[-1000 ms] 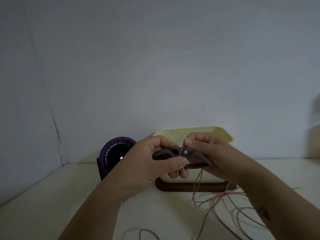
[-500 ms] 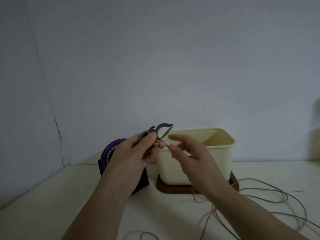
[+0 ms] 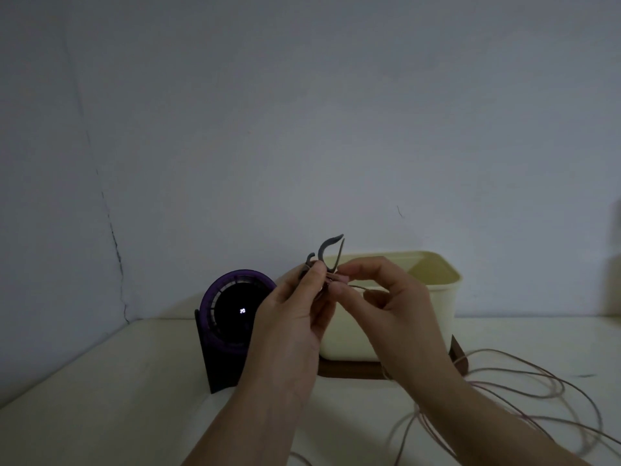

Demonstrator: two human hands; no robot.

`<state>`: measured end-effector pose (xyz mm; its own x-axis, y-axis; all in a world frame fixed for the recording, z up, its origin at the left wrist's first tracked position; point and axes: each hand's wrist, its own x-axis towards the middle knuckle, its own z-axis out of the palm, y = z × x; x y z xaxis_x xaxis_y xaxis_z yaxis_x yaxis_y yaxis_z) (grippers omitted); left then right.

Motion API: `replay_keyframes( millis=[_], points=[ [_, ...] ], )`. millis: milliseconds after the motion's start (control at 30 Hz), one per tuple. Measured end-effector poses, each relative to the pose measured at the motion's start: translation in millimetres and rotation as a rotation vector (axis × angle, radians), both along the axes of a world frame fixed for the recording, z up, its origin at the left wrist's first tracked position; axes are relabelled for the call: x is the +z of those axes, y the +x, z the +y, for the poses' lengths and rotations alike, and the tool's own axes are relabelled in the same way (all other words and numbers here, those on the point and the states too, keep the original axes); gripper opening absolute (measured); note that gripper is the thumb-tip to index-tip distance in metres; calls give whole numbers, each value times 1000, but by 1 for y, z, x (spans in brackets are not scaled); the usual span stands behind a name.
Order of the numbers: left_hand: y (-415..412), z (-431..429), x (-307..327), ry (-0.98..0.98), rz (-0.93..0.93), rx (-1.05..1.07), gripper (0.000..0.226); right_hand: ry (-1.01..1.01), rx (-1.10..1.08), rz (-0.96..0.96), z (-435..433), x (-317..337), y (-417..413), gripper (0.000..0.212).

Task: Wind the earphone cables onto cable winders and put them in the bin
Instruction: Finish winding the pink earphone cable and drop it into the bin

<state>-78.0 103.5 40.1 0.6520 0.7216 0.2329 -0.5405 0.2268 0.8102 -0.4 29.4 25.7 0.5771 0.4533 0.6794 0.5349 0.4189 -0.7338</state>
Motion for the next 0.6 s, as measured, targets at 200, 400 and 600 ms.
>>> replay_keyframes(
  millis=[200, 400, 600],
  points=[
    [-3, 7, 1, 141, 118, 32, 9, -78, 14, -1, -4, 8, 14, 10],
    [-11, 21, 7, 394, 232, 87, 40, -124, 9, -63, -9, 14, 15, 8],
    [-15, 26, 9, 436, 202, 103, 21, -141, 15, -166, -16, 19, 19, 8]
  ],
)
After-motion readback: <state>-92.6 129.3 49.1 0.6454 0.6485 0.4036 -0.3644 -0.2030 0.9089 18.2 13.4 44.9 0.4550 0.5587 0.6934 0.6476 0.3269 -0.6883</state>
